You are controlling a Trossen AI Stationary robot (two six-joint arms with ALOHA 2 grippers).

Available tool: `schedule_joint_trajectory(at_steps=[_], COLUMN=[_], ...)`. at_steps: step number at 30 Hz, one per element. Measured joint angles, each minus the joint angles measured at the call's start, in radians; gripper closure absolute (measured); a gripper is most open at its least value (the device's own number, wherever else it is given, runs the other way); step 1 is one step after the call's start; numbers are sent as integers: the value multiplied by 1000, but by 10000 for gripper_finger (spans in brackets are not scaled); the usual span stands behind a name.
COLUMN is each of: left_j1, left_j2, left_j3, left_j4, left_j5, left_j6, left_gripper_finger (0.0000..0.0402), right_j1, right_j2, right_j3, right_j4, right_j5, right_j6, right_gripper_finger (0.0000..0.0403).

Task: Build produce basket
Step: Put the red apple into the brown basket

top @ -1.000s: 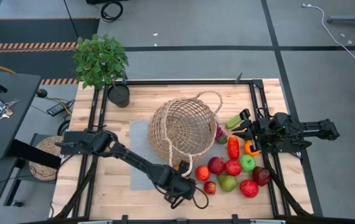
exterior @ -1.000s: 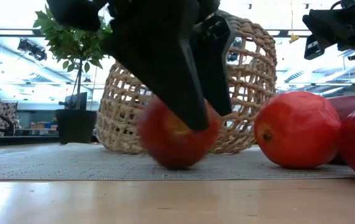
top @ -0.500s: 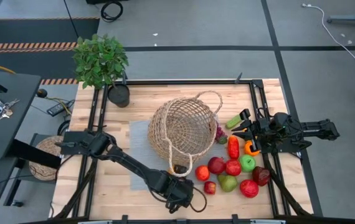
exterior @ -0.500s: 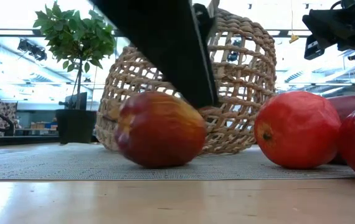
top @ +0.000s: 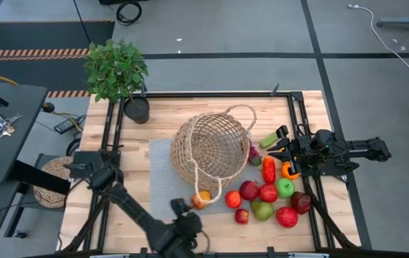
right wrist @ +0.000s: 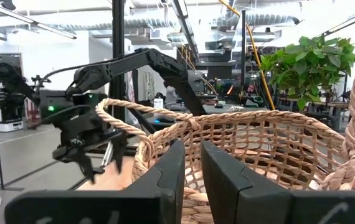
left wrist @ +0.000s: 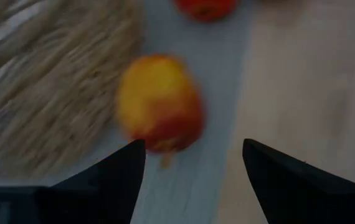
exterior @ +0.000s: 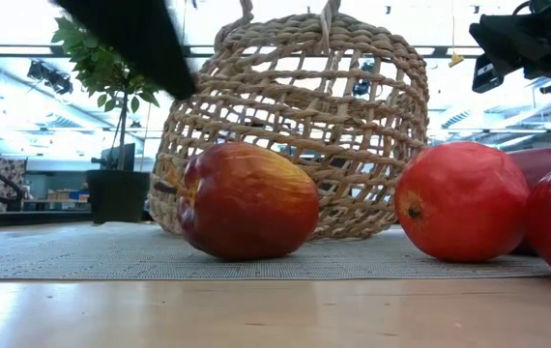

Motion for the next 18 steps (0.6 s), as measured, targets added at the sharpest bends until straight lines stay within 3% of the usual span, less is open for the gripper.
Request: schedule_joint_trajectory(at_steps=[4,8,10,14,18], left_j1=[-28,-18,-10,-4,5], left_j2=[0,1,1,0,18], left_j3=[-62,-125,-128,-128,-127], left_j4=[-89,-50,-33,55,87], left_j5=[-20,14,40,48,40], left_j6=[-283,-385,-360,-162,-102], left_gripper_finger=[117,94,87,84,95], right_j1=[0,0,0,0,0], right_j2=[0,0,0,0,0], right_j3=[0,0,0,0,0], right_j4=[0,0,0,0,0], right_j5=[0,0,0,0,0], right_j6=[0,0,0,0,0], right_gripper_finger=[341,341,341,341,341])
